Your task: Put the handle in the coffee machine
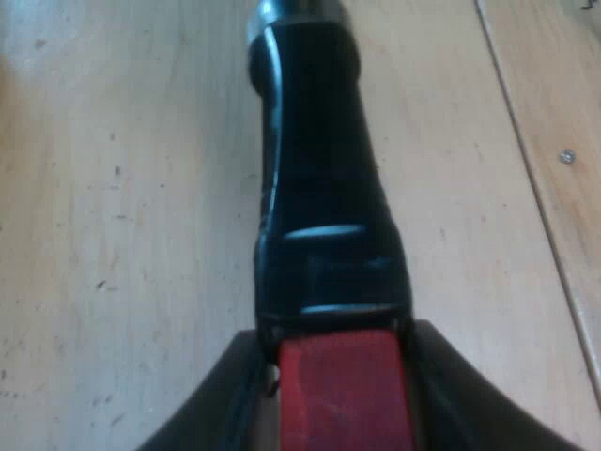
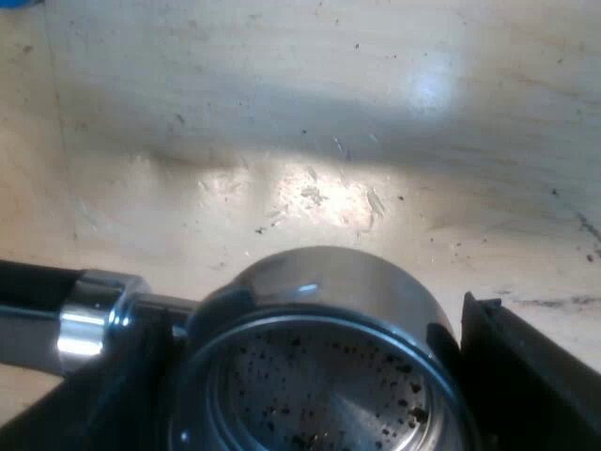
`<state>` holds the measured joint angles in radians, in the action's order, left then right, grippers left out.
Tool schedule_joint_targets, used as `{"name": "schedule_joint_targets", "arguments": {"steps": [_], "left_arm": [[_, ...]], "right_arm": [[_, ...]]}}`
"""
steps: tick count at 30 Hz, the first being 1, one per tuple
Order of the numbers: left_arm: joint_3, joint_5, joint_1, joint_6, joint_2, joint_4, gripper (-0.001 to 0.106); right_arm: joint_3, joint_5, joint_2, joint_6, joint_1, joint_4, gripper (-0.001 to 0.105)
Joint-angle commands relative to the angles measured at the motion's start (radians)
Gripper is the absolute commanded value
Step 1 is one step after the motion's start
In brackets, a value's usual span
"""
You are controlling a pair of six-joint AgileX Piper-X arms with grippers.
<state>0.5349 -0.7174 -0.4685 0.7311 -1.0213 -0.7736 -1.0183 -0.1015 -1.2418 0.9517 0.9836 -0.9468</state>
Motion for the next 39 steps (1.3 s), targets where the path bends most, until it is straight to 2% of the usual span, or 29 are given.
{"name": "schedule_joint_targets", "arguments": {"steps": [1,4,7,15,19,27,28,31,33,36,39], "left_arm": [[0.002,-0.017,-0.005,-0.008,0.0,-0.009,0.017],[0.002,-0.01,-0.005,-0.063,0.0,-0.047,0.017],[0.002,0.01,-0.005,-0.071,0.0,-0.052,0.017],[0.002,0.012,-0.005,-0.079,0.0,-0.052,0.017],[0.002,0.047,-0.005,-0.085,0.0,-0.054,0.0],[0.002,0.047,-0.005,-0.083,0.0,-0.065,0.0],[0.002,0.047,-0.005,-0.081,0.0,-0.066,0.0],[0.002,0.045,-0.005,-0.077,0.0,-0.065,0.0],[0.002,0.045,-0.005,-0.077,0.0,-0.069,0.0],[0.002,0.04,-0.005,-0.077,0.0,-0.083,0.0],[0.002,0.023,-0.005,-0.072,0.0,-0.09,0.0]], "right_arm": [[-0.014,-0.017,0.017,0.016,-0.003,0.007,0.0],[-0.014,-0.015,0.017,0.014,-0.003,0.019,0.0],[-0.014,-0.015,0.017,0.015,-0.003,0.035,0.0],[-0.014,-0.012,0.017,0.013,-0.003,0.038,0.0],[-0.014,-0.008,0.017,0.013,-0.003,0.06,0.0],[-0.014,0.047,0.017,0.017,-0.003,0.103,0.002],[-0.014,0.047,0.017,0.021,-0.003,0.109,0.006],[-0.014,0.042,0.017,0.047,-0.003,0.131,0.037],[-0.014,0.045,0.017,0.07,-0.003,0.142,0.071],[-0.014,0.045,0.017,0.087,-0.003,0.142,0.105],[-0.014,0.052,0.017,0.118,-0.003,0.142,0.103]]}}
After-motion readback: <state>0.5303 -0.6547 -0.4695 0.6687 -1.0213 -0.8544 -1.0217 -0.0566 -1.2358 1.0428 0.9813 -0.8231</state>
